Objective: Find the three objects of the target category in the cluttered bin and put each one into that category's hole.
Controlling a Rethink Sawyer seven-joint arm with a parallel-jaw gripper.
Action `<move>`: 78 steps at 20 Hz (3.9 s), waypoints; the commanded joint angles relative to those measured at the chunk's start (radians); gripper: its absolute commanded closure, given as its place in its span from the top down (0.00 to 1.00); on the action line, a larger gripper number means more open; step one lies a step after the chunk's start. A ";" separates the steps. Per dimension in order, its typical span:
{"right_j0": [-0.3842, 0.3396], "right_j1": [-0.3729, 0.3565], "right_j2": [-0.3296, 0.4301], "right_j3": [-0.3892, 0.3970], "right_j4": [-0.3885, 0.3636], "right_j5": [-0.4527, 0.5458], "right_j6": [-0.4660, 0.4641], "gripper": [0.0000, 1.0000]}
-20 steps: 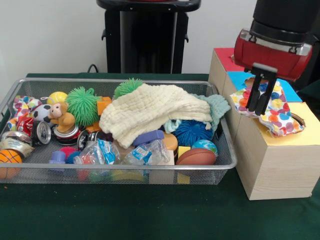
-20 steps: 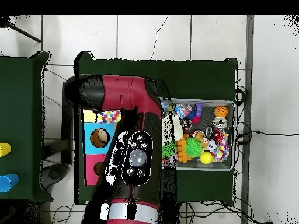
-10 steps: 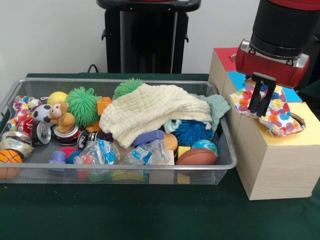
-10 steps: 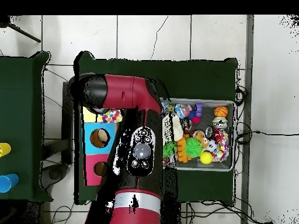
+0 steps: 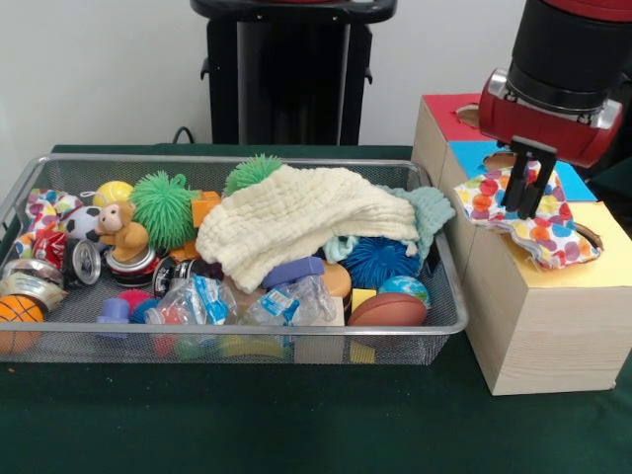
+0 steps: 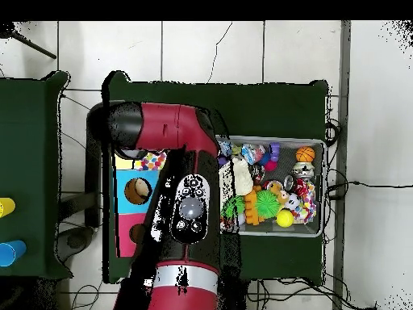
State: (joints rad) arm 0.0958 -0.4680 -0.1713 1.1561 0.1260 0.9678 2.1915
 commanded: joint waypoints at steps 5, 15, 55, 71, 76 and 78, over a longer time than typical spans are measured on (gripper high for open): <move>-0.007 0.030 0.089 0.098 0.035 0.037 0.107 0.00; -0.013 0.078 0.110 0.091 0.052 0.058 0.089 0.00; -0.039 0.125 0.200 -0.079 0.065 -0.015 0.081 0.00; -0.003 -0.003 0.157 -0.070 0.061 0.171 0.173 0.00; 0.005 0.026 0.125 -0.075 0.029 0.151 0.174 0.00; 0.012 0.051 0.101 -0.069 0.003 0.109 0.175 0.00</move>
State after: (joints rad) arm 0.1055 -0.4543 -0.0359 1.0589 0.1782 1.0292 2.1915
